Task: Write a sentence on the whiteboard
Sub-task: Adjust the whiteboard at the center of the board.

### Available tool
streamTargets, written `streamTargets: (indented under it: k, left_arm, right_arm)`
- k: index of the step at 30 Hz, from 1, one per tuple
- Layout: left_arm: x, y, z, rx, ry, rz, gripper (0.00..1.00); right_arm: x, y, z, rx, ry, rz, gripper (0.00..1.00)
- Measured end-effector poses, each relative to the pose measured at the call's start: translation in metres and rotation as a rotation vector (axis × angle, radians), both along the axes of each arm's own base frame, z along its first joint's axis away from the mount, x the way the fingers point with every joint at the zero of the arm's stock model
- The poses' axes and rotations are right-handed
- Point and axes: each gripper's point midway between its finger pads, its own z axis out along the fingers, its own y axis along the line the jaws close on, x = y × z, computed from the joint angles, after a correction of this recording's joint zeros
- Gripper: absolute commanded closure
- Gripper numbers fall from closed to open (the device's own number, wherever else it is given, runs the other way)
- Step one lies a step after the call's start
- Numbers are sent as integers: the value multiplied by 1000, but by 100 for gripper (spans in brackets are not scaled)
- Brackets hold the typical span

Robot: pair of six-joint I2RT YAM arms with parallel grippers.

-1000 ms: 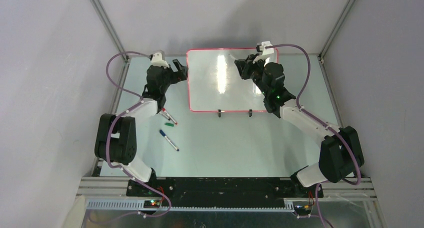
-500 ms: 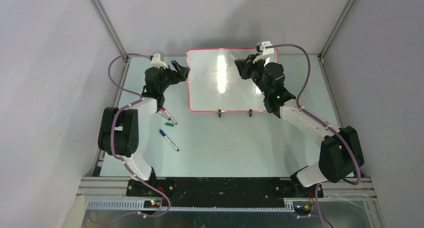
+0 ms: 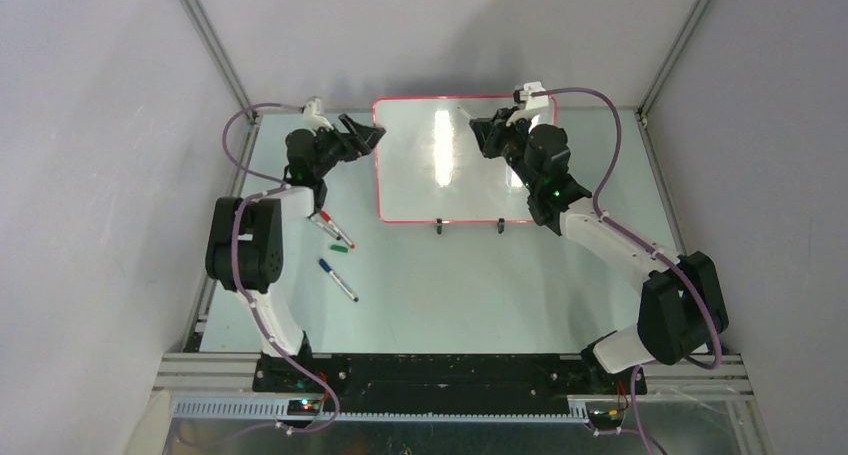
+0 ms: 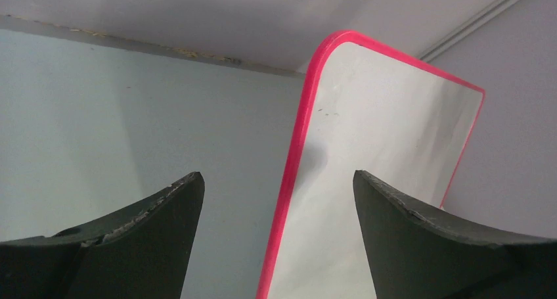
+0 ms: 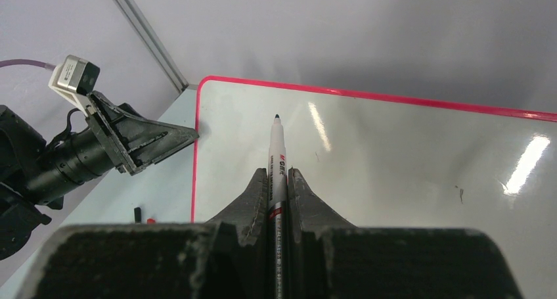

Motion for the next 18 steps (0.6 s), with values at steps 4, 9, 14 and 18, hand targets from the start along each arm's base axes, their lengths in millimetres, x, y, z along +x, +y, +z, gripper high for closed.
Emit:
streamTargets:
  k: [4, 9, 14, 18]
  left_arm:
    - [2, -8, 3, -29, -2, -51, 11]
    - [0, -15, 1, -50, 12, -90, 13]
    - [1, -18, 2, -65, 18, -114, 27]
    - [-1, -21, 4, -73, 18, -131, 35]
  right_arm:
    - [1, -1, 0, 1, 1, 1, 100]
    - [0, -1, 0, 9, 5, 15, 100]
    - [0, -1, 0, 14, 8, 18, 100]
    - [0, 0, 0, 14, 8, 21, 100]
